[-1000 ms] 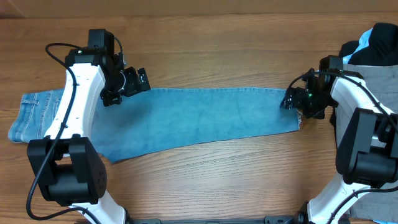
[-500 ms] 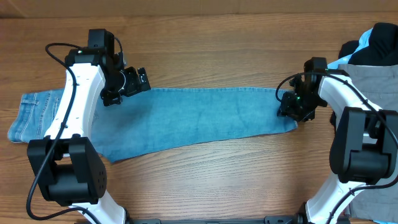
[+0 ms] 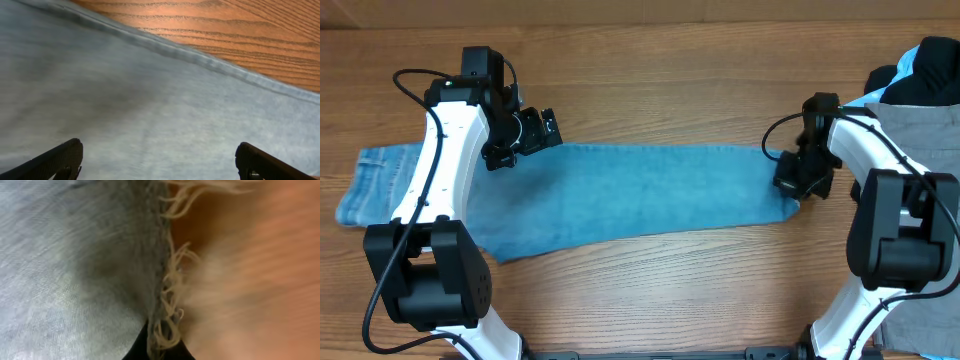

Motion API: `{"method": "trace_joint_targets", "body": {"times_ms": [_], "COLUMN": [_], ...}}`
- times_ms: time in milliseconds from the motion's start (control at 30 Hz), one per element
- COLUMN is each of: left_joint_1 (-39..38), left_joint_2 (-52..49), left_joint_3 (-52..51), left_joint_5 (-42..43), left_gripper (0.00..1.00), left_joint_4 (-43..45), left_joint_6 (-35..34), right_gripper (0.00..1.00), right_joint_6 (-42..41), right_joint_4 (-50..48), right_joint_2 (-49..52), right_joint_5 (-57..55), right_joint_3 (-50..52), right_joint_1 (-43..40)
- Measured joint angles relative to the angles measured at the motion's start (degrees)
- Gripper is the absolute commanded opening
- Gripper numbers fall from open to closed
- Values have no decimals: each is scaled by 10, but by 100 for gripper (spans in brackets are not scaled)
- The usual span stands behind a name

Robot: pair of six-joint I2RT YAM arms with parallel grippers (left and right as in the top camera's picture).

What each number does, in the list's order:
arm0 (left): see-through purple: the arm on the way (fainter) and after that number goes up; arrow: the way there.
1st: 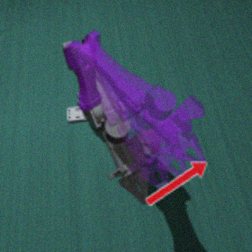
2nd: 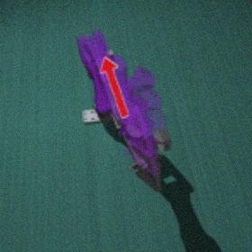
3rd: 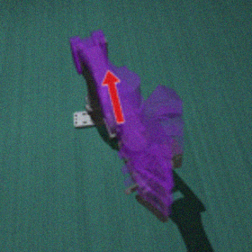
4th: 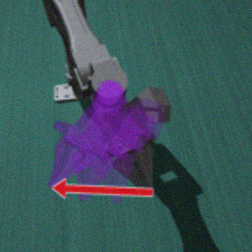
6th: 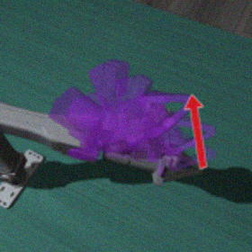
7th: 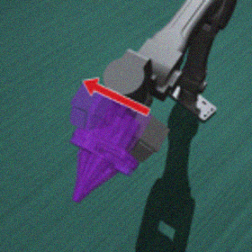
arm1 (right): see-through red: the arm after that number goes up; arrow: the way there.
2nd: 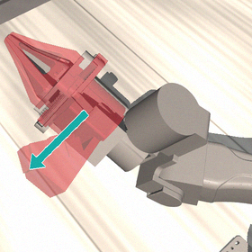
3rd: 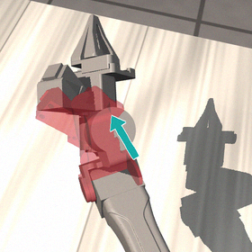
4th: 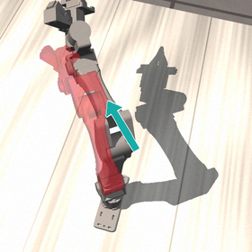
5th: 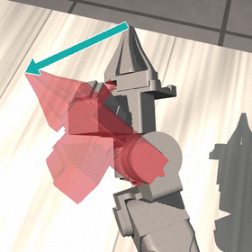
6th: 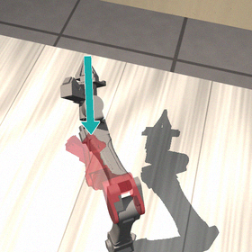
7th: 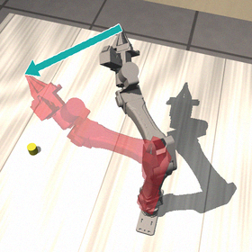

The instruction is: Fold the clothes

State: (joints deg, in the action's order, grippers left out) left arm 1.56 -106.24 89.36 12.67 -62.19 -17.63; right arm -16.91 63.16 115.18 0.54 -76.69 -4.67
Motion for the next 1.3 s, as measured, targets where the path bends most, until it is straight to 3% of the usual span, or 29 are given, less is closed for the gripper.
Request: {"method": "trace_joint_targets", "body": {"times_ms": [267, 467, 1033, 1300], "left_joint_1": [0, 0, 0, 0], "left_joint_2": [0, 0, 0, 0], "left_joint_3": [0, 0, 0, 0], "left_joint_5": [0, 0, -9, -18], "left_gripper": [100, 100, 100, 100], "left_joint_4": [1, 1, 1, 7], "left_joint_6": [0, 0, 0, 0], "right_gripper": [4, 4, 4, 4], "right_joint_6": [-82, -115, -124, -85], "right_joint_4": [80, 74, 5, -2], "right_joint_2": [10, 10, 0, -2], "right_joint_5": [-95, -102, 24, 109], "right_joint_3": [-69, -96, -96, -96], "right_joint_1": [-1, 7, 143, 183]}}
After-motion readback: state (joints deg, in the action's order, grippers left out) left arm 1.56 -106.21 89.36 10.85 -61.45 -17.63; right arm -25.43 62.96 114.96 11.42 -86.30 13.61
